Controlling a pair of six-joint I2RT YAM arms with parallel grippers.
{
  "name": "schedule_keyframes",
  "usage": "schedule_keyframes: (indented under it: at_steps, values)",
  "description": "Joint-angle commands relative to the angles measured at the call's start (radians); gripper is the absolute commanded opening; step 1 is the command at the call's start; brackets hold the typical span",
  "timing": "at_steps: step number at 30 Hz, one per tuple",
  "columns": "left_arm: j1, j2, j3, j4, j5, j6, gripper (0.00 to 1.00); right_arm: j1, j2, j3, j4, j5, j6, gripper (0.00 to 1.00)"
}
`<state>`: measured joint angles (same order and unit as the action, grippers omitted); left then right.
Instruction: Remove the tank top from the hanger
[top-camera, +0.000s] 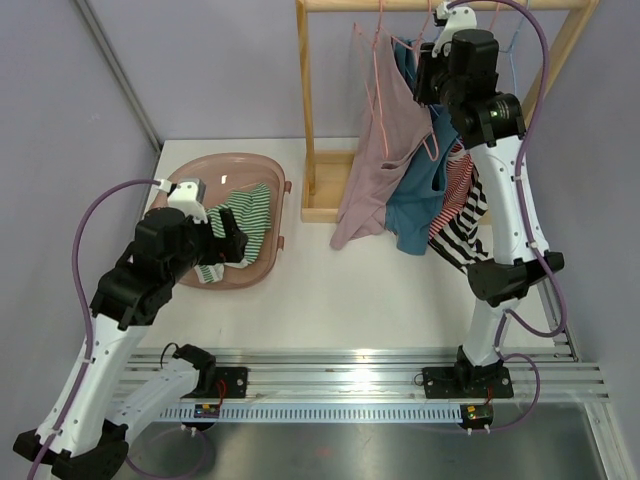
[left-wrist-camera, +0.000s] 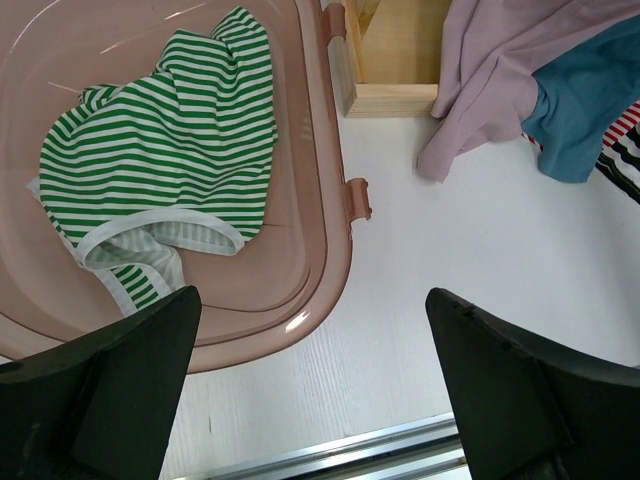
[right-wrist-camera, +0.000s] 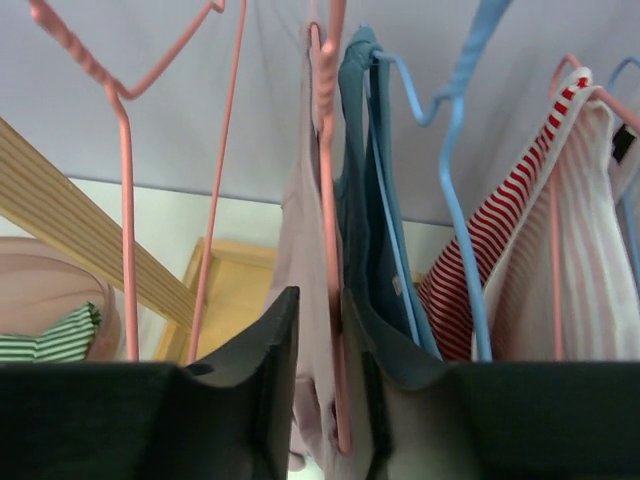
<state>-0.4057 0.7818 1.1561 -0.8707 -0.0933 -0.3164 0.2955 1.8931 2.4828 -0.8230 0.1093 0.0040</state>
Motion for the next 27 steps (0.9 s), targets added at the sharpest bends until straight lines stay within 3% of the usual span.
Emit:
schedule_keyframes:
  at_steps: [1,8,11,14,16,27]
  values:
    - [-0.002,-0.009,0.005,0.036,0.024,0.023,0.99,0.002,0.064,0.105,-0.024,-0.054,-0.010,0.29]
    - [-0.002,-0.013,0.028,0.026,0.029,0.030,0.99,0.002,0.035,0.038,0.028,-0.089,0.027,0.28]
    - [-0.002,-0.018,0.033,0.024,0.035,0.030,0.99,0.002,0.044,0.039,0.028,-0.094,0.031,0.20]
    - [-0.002,-0.021,0.040,0.025,0.040,0.028,0.99,0.002,0.057,0.066,0.024,-0.105,0.044,0.04]
    - [-0.002,-0.013,0.051,0.025,0.043,0.025,0.99,0.002,0.051,0.079,0.027,-0.105,0.053,0.00]
    - [-0.004,-0.062,0.051,0.114,0.087,0.008,0.99,0.004,-0.046,0.122,0.058,-0.106,0.063,0.00]
